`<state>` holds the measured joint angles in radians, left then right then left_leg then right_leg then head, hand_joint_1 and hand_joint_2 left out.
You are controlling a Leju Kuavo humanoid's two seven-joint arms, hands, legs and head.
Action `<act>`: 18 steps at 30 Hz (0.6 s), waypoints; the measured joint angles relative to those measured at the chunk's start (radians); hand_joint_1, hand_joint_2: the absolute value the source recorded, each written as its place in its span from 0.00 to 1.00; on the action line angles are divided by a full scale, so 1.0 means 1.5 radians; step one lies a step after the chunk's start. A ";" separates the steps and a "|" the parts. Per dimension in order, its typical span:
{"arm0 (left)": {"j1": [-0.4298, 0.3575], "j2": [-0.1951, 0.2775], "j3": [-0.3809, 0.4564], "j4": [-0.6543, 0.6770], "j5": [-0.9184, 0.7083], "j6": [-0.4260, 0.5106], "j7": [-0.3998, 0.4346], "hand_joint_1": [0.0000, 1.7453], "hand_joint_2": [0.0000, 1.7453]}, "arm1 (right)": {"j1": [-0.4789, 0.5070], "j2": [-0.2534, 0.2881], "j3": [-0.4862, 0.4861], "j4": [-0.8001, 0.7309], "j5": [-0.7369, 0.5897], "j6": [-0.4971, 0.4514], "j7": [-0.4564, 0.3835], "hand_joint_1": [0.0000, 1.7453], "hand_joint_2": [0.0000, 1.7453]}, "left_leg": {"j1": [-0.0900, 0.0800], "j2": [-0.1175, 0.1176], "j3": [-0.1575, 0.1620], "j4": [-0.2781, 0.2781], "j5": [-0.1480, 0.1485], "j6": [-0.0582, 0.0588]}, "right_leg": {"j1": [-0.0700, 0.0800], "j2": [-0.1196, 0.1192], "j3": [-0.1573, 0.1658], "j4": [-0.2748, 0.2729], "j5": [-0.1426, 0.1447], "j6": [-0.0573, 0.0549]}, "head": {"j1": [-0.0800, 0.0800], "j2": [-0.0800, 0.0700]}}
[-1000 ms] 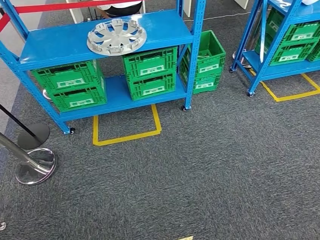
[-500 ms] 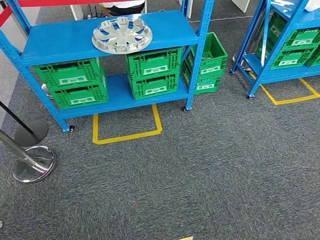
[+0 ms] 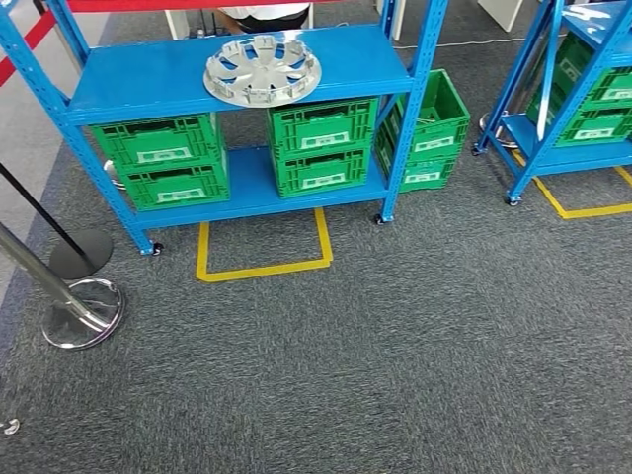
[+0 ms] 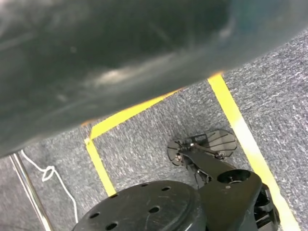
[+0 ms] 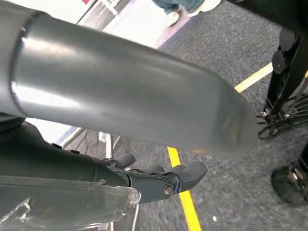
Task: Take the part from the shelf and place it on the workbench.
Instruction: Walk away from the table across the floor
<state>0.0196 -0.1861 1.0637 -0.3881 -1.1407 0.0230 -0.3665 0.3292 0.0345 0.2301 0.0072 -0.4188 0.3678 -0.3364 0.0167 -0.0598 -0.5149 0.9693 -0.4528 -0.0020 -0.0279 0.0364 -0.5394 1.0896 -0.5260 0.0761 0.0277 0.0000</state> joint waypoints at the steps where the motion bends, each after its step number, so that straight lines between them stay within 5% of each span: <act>1: -0.001 0.000 0.001 0.000 -0.001 0.000 0.000 0.00 0.00 | 0.000 0.000 0.001 0.000 0.000 0.001 0.000 0.00 0.00 | 0.000 -0.007 -0.001 0.003 -0.001 -0.005 | -0.002 0.012 0.016 -0.033 0.011 -0.001 | 0.001 0.000; 3: -0.001 -0.001 0.003 0.000 -0.001 0.000 0.000 0.00 0.00 | -0.001 0.000 0.002 0.000 0.000 0.002 0.000 0.00 0.00 | -0.002 -0.017 -0.004 0.006 -0.001 -0.013 | -0.002 0.023 0.025 -0.052 0.011 -0.006 | 0.001 0.000; 8: -0.001 -0.001 0.005 0.001 -0.001 0.001 -0.001 0.00 0.00 | -0.001 -0.002 0.003 0.000 0.000 0.002 0.000 0.00 0.00 | -0.001 -0.014 -0.009 0.011 -0.004 -0.018 | 0.000 0.009 0.024 -0.051 0.012 -0.019 | 0.000 0.000; 11: -0.002 -0.003 0.009 0.002 -0.001 0.002 -0.001 0.00 0.00 | 0.000 -0.005 0.004 0.000 0.000 0.003 0.001 0.00 0.00 | -0.001 0.025 -0.084 0.170 -0.080 -0.027 | 0.004 -0.042 0.021 -0.051 0.013 -0.039 | -0.003 0.000; 12: -0.003 -0.004 0.009 0.002 -0.001 0.002 -0.001 0.00 0.00 | 0.000 -0.006 0.004 0.000 0.000 0.003 0.001 0.00 0.00 | -0.001 0.031 -0.101 0.207 -0.091 -0.026 | 0.006 -0.053 0.021 -0.051 0.012 -0.041 | -0.003 0.000; 15: -0.001 -0.004 0.010 0.002 -0.001 0.002 -0.001 0.00 0.00 | -0.003 -0.006 0.004 0.000 0.000 0.003 0.001 0.00 0.00 | -0.002 0.038 -0.045 0.099 -0.028 -0.019 | 0.008 -0.065 0.026 -0.051 0.010 -0.038 | -0.003 0.000; 18: -0.003 -0.006 0.014 0.002 0.000 0.001 -0.001 0.00 0.00 | -0.005 -0.008 0.005 0.000 0.000 0.005 0.001 0.00 0.00 | -0.004 0.046 -0.006 0.015 -0.005 -0.018 | 0.013 -0.068 0.026 -0.047 0.005 -0.035 | -0.002 0.000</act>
<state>0.0154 -0.1958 1.0842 -0.3853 -1.1413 0.0250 -0.3682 0.3219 0.0233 0.2369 0.0072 -0.4183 0.3751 -0.3351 0.0108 0.0093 -0.5238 0.9923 -0.4608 -0.0289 -0.0077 -0.0651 -0.5005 1.0186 -0.5181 0.0238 0.0254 0.0000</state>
